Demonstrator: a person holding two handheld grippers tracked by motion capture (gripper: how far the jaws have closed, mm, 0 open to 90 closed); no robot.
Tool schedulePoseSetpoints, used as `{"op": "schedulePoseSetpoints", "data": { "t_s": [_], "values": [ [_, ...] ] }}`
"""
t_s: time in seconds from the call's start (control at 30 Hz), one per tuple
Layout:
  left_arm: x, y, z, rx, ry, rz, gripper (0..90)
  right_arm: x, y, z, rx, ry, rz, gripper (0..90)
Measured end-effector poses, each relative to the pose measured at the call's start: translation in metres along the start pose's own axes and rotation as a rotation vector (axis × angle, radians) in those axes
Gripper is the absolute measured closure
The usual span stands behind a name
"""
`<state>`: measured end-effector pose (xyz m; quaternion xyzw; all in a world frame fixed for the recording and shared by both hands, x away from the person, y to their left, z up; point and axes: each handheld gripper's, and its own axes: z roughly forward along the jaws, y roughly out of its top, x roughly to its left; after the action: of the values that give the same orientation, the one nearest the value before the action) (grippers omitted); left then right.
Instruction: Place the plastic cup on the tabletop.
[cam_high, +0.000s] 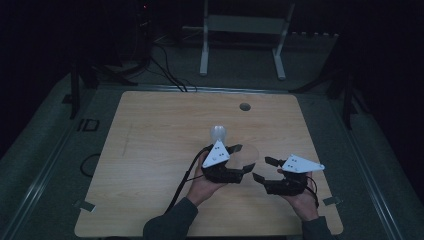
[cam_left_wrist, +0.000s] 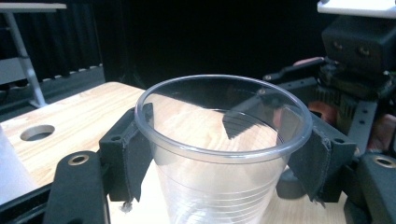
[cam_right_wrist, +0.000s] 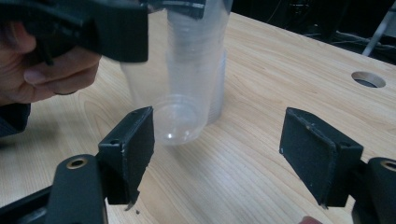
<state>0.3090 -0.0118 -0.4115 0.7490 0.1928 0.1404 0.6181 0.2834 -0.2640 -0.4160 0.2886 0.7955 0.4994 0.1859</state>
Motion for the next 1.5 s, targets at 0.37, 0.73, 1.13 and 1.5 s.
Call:
{"op": "schedulePoseSetpoints", "data": {
  "t_s": [0.37,0.73,1.13,1.5],
  "values": [
    [0.0,-0.012,-0.001,-0.006,-0.008,0.003,28.2,-0.004,-0.001,-0.005,-0.01,-0.012,0.009,26.2],
    [0.004,-0.025,-0.003,0.001,0.004,-0.009,28.3,-0.005,-0.002,-0.004,-0.009,-0.01,0.009,25.9],
    [0.002,-0.031,-0.005,-0.005,0.039,-0.001,28.3,-0.011,-0.004,-0.009,-0.021,-0.028,0.027,25.8],
    [0.007,-0.043,-0.017,0.008,0.083,-0.009,28.3,-0.013,-0.007,-0.012,-0.024,-0.036,0.032,25.8]
  ]
}}
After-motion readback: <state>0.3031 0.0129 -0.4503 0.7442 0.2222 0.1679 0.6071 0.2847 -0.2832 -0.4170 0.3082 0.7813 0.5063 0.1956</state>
